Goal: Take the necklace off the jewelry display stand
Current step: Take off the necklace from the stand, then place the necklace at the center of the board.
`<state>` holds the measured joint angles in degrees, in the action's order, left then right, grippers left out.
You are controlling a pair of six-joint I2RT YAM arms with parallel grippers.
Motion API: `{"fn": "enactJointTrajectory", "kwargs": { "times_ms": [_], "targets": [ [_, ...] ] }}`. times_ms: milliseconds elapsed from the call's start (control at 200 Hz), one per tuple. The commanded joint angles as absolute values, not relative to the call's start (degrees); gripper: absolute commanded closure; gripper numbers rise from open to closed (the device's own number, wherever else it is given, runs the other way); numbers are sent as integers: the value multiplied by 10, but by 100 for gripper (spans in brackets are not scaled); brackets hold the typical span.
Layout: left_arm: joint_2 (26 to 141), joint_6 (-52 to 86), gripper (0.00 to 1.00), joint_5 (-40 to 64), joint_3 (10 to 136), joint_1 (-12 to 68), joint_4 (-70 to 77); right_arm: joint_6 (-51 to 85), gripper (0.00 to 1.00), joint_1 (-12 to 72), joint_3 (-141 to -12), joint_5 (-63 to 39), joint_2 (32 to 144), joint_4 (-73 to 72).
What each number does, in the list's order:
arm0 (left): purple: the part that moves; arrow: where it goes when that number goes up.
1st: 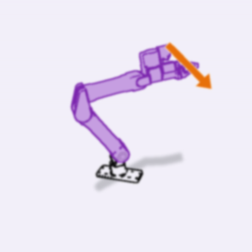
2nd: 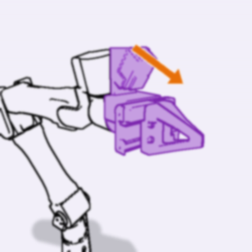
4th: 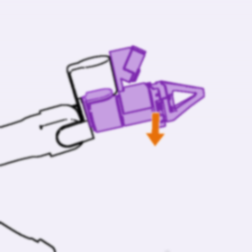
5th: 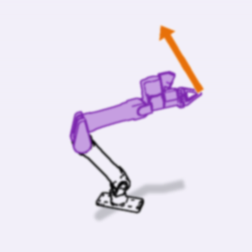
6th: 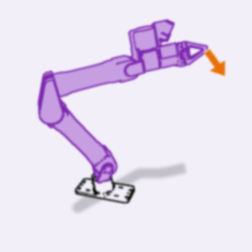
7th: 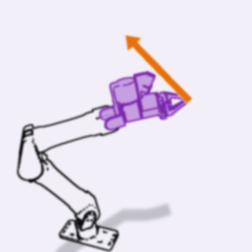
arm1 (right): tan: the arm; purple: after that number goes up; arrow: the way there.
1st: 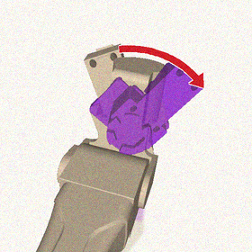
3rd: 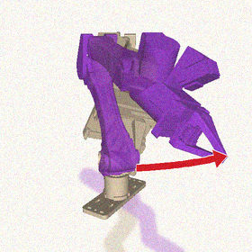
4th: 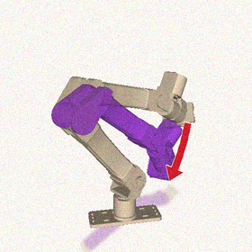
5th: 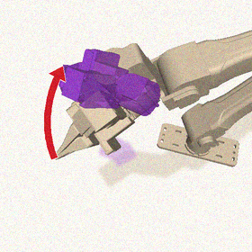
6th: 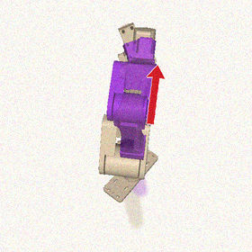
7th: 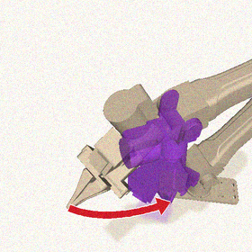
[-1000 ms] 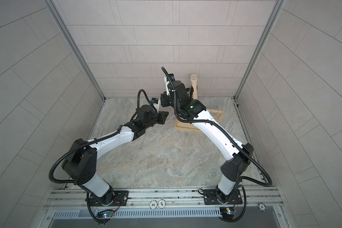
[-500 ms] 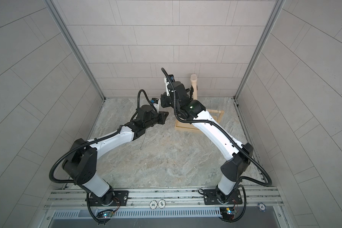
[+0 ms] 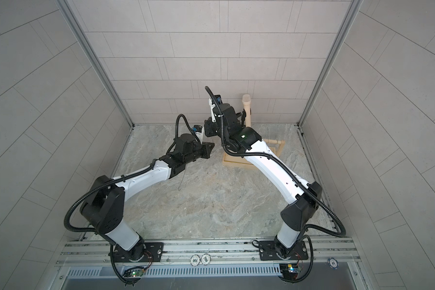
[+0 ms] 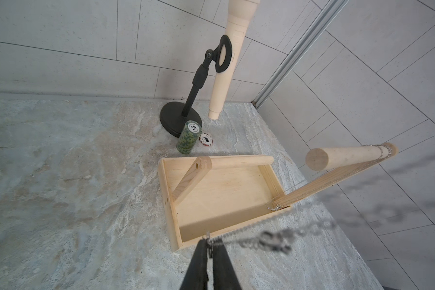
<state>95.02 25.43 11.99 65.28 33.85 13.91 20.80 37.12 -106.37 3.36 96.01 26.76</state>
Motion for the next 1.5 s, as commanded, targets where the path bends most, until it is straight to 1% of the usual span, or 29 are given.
{"fn": "enactJointTrajectory", "kwargs": {
  "times_ms": [0, 330, 430, 580, 706, 1086, 1336, 1496],
  "targets": [
    [957, 255, 90, 128, 654, 336, 155, 208, 100, 375, -1055, 42, 936, 247],
    [946, 251, 93, 126, 648, 333, 149, 210, 100, 375, -1041, 42, 925, 242],
    [939, 245, 96, 130, 649, 333, 137, 212, 100, 374, -1038, 42, 924, 241],
    [924, 230, 97, 138, 655, 332, 91, 217, 100, 375, -1032, 40, 921, 240],
    [910, 215, 98, 166, 658, 332, 34, 223, 100, 375, -1028, 37, 924, 239],
    [837, 198, 98, 181, 593, 329, -89, 271, 100, 384, -978, 14, 942, 221],
    [813, 207, 98, 177, 545, 327, -162, 287, 100, 390, -951, -26, 977, 213],
    [799, 235, 98, 175, 488, 327, -141, 303, 100, 391, -930, -48, 1005, 188]
  ]
}}
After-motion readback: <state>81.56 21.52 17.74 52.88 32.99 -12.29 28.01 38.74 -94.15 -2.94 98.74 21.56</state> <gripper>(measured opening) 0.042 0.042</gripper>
